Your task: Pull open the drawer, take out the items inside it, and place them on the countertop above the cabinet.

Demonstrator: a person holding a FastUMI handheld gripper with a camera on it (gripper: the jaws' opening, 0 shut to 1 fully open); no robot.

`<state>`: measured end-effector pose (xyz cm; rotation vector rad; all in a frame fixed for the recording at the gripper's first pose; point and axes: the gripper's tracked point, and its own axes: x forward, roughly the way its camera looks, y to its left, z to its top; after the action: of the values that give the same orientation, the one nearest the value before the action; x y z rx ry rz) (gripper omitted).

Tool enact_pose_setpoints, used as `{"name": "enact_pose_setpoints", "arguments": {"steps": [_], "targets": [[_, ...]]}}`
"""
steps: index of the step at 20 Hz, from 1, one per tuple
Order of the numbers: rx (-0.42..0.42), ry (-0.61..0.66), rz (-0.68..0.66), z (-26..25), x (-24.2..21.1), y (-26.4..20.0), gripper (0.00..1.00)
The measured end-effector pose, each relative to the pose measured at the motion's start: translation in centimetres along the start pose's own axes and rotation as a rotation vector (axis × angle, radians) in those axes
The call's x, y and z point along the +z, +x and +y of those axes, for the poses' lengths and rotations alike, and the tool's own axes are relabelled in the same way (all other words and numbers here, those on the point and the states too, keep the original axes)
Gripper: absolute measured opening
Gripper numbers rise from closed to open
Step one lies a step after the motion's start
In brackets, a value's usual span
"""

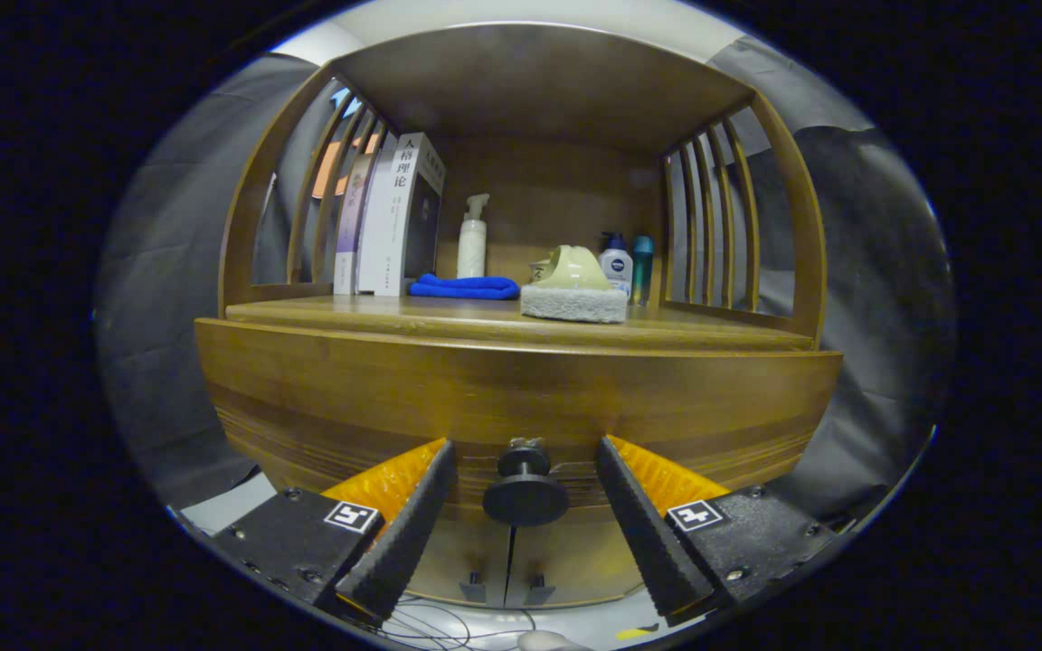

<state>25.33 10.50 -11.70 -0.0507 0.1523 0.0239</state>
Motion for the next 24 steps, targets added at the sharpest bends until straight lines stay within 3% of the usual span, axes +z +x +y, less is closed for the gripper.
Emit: {"name": "enact_pose_setpoints", "arguments": {"steps": [5, 13, 24], "targets": [[0.009, 0.046, -0.005, -0.1, -0.1, 1.8, 1.00], [0.008, 0.083, 0.032, -0.8, 0.4, 0.9, 1.00], [-0.011, 0.038, -0.085, -9.3, 5.9, -15.7, 1.00]]}}
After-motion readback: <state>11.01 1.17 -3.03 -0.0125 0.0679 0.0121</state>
